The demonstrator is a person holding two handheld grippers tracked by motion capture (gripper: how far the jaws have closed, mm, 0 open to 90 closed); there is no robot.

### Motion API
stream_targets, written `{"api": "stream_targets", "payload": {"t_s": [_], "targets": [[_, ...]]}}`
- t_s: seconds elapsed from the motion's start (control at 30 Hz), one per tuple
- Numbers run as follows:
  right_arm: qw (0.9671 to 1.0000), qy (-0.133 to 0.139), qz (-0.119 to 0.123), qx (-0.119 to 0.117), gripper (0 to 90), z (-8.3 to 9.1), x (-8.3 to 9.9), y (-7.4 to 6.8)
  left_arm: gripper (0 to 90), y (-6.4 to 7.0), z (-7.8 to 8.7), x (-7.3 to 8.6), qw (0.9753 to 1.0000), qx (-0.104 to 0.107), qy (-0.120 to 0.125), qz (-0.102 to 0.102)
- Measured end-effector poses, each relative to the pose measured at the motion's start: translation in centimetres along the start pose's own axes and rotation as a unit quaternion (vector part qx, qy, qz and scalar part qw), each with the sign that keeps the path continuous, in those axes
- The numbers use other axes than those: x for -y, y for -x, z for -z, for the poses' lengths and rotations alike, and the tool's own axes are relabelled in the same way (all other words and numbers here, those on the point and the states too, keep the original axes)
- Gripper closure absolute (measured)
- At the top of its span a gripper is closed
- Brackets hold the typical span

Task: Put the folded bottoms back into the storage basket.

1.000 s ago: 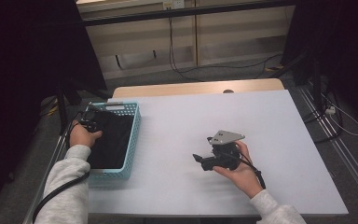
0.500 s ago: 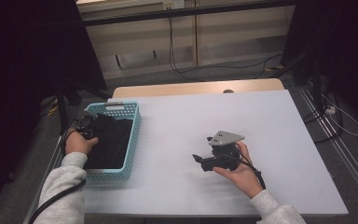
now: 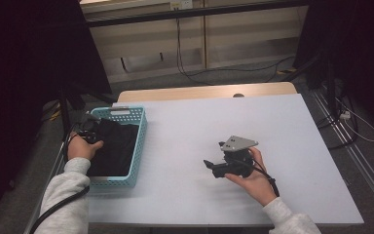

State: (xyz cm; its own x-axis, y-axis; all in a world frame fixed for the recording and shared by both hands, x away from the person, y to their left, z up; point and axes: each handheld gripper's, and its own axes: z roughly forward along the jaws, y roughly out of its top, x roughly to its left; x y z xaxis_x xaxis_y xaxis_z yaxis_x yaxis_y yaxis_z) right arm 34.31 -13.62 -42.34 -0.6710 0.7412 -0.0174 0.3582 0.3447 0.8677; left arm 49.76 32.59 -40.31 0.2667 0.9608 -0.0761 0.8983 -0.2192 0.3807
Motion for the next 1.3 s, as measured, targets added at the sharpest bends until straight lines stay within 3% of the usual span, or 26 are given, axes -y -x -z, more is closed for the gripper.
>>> {"api": "stream_targets", "payload": {"t_s": [0.27, 0.63, 0.87, 1.3], "targets": [[1.0000, -0.002, 0.002, 0.000, 18.3, 0.4, 0.2, 0.3, 57.1, 0.9, 1.9, -1.1, 0.9996, 0.002, 0.022, -0.016], [0.9999, -0.003, -0.012, 0.006, 18.3, 1.7, 0.8, 1.3, 41.3, 2.9, 3.2, -1.9, 0.9986, 0.028, 0.040, -0.022], [0.9998, -0.001, -0.020, 0.009, 18.3, 2.4, 1.3, 1.7, 33.5, 4.4, 4.1, -2.6, 0.9972, 0.036, 0.056, -0.034], [0.9997, -0.004, -0.020, 0.008, 17.9, 2.8, 1.5, 2.0, 27.6, 6.7, 4.4, -2.9, 0.9953, 0.051, 0.058, -0.059]]}}
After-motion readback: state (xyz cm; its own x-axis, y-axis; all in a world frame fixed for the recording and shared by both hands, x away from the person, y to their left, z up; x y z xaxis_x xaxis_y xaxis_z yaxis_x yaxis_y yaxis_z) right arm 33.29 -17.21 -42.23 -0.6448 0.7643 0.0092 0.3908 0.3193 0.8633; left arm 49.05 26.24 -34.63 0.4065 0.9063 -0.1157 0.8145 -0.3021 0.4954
